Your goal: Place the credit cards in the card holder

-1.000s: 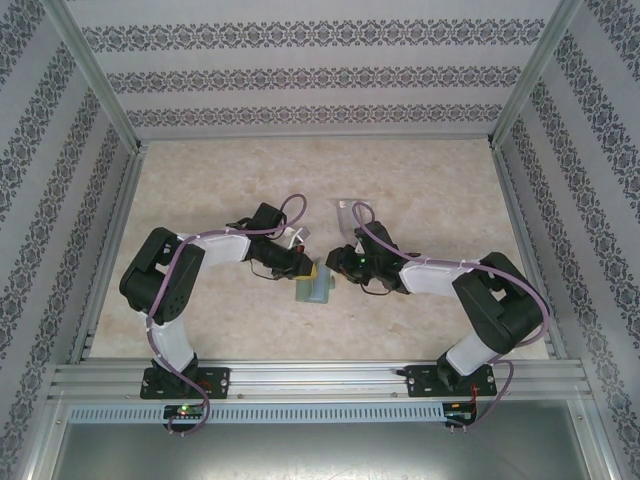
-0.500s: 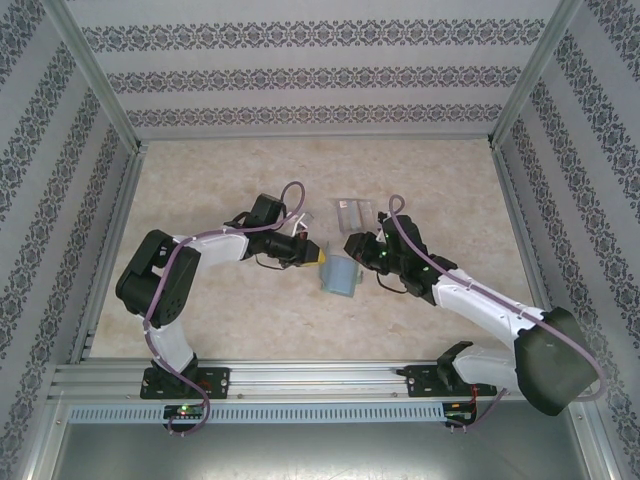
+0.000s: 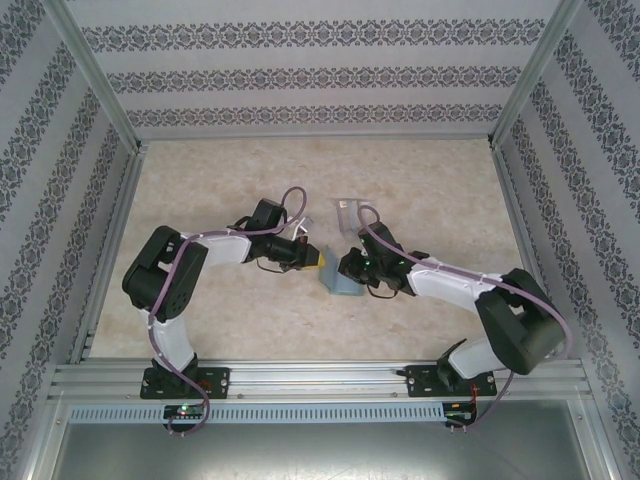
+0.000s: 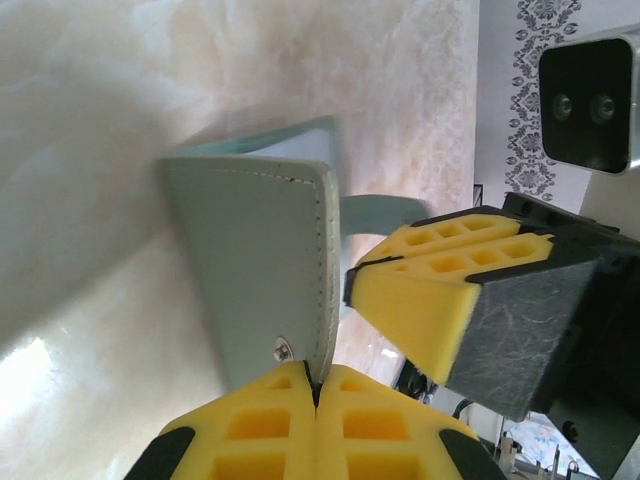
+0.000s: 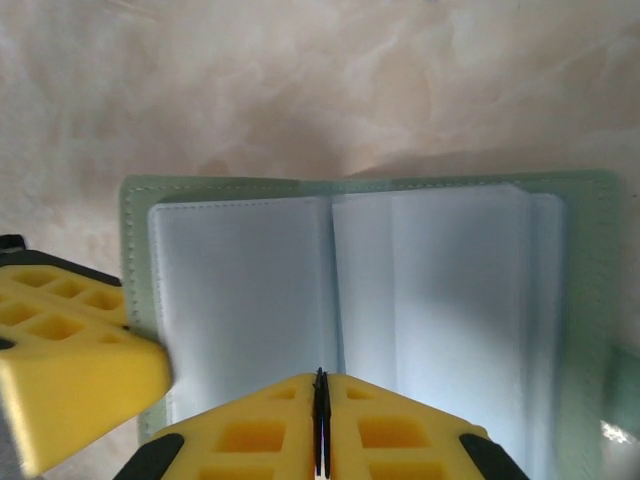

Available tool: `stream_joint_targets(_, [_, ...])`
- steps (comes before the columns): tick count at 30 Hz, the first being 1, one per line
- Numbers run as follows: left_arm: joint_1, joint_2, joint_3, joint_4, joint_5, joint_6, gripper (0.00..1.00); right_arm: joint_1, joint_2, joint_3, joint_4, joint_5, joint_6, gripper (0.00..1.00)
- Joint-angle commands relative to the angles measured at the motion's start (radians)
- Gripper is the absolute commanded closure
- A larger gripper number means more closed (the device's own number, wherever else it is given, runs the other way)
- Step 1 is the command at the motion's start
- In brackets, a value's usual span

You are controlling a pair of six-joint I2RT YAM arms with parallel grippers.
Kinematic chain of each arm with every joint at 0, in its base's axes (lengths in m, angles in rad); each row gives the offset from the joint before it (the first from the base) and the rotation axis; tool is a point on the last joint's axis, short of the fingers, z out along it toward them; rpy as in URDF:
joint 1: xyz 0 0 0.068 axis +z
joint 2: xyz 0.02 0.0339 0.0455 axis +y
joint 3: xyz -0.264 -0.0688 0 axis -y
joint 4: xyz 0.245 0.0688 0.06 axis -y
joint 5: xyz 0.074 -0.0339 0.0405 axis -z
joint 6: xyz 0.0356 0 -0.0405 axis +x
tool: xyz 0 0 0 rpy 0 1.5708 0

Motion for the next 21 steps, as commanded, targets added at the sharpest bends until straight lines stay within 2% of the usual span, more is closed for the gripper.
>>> stream_joint_targets(1, [0.007, 0.03, -0.021, 0.067, -0.001, 0.003, 1.0, 0.02, 0.045, 0.047, -0.005, 0.011, -0.056, 0.89])
stream_joint_targets(7, [0.016, 0.012, -0.022, 0.016, -0.023, 0.04, 0.98, 0.028, 0.079, 0.077, -0.026, 0.016, -0.069, 0.92])
stream_joint_targets(10, [0.02, 0.011, -0.026, 0.006, -0.037, 0.03, 0.83, 0.026, 0.067, 0.08, -0.053, 0.036, -0.079, 0.92])
stream_joint_targets(13, [0.02, 0.008, -0.036, 0.004, -0.061, 0.024, 0.74, 0.027, 0.04, 0.074, -0.067, 0.055, -0.094, 0.89])
stream_joint_targets(15, [0.02, 0.005, -0.036, -0.001, -0.073, 0.019, 0.58, 0.021, 0.019, 0.072, -0.084, 0.067, -0.108, 0.85])
stream_joint_targets(17, [0.019, -0.006, -0.043, 0.004, -0.091, 0.007, 0.48, -0.003, -0.006, 0.085, -0.125, 0.065, -0.128, 0.81])
stream_joint_targets(18, [0.019, -0.014, -0.049, 0.005, -0.102, 0.002, 0.44, -0.019, -0.032, 0.09, -0.145, 0.068, -0.144, 0.8])
stream_joint_targets(21, [0.019, -0.028, -0.039, -0.053, -0.138, 0.036, 0.43, -0.069, -0.132, 0.1, -0.184, 0.106, -0.215, 0.74])
